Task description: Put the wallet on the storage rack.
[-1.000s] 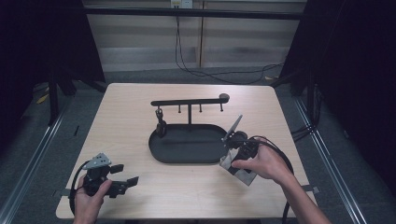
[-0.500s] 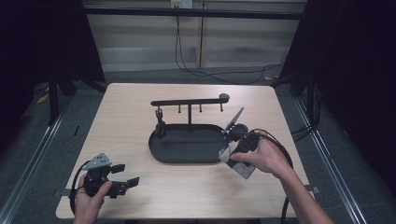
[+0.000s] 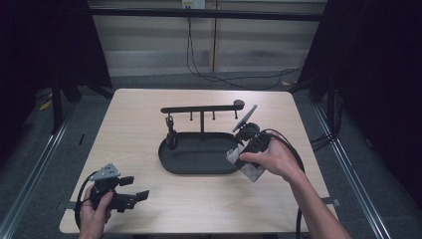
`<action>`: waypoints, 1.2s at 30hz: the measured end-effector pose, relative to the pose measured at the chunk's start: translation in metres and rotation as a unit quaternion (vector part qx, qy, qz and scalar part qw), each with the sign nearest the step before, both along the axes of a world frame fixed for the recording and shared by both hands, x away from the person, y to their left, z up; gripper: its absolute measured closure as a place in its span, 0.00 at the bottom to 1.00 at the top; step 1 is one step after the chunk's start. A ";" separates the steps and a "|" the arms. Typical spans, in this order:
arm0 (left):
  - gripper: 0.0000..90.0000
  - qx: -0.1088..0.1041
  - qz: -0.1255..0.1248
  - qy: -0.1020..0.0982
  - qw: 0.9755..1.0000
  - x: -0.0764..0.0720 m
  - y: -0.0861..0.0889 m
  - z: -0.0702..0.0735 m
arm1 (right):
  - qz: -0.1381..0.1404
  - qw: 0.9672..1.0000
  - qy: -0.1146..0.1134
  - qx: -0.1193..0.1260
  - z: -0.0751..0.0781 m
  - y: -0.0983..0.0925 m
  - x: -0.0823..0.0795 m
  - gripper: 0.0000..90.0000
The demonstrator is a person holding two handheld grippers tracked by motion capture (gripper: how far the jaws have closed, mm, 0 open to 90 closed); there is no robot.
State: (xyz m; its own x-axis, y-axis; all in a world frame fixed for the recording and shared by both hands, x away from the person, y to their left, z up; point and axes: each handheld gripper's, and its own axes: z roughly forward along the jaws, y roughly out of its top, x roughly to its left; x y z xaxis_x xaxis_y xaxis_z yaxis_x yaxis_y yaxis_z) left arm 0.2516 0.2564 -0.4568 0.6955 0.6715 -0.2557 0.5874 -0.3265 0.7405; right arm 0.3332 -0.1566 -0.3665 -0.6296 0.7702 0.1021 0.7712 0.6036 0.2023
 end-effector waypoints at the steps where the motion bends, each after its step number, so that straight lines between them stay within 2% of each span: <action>1: 0.18 0.000 0.000 0.000 1.000 0.000 0.000 0.000 | 0.000 1.000 0.000 0.000 0.000 0.000 0.000 0.37; 2: 0.18 -0.001 0.001 0.000 1.000 0.000 0.000 0.000 | -0.005 1.000 0.006 0.011 -0.003 0.001 0.004 0.37; 8: 0.18 0.000 0.000 0.003 1.000 0.000 0.000 0.000 | -0.034 0.999 0.001 0.040 -0.004 -0.004 0.016 0.37; 11: 0.18 0.007 0.003 0.005 1.000 0.000 0.000 -0.001 | -0.041 0.998 0.003 0.053 -0.004 -0.006 0.021 0.37; 18: 0.18 0.008 -0.001 0.005 1.000 0.000 -0.001 0.000 | -0.079 0.993 -0.009 0.092 -0.006 -0.014 0.030 0.37; 26: 0.18 0.011 -0.001 0.008 1.000 0.001 -0.001 -0.001 | -0.102 0.989 -0.017 0.108 -0.009 -0.015 0.035 0.37; 28: 0.18 0.011 -0.001 0.008 1.000 0.001 -0.001 -0.001 | -0.105 0.988 -0.035 0.110 -0.009 -0.014 0.035 0.37; 30: 0.18 0.014 -0.002 0.008 1.000 0.001 -0.002 -0.001 | -0.103 0.988 -0.043 0.110 -0.010 -0.013 0.036 0.37; 36: 0.18 0.013 -0.001 0.009 1.000 0.001 -0.001 -0.001 | -0.123 0.983 -0.042 0.132 -0.016 -0.016 0.039 0.37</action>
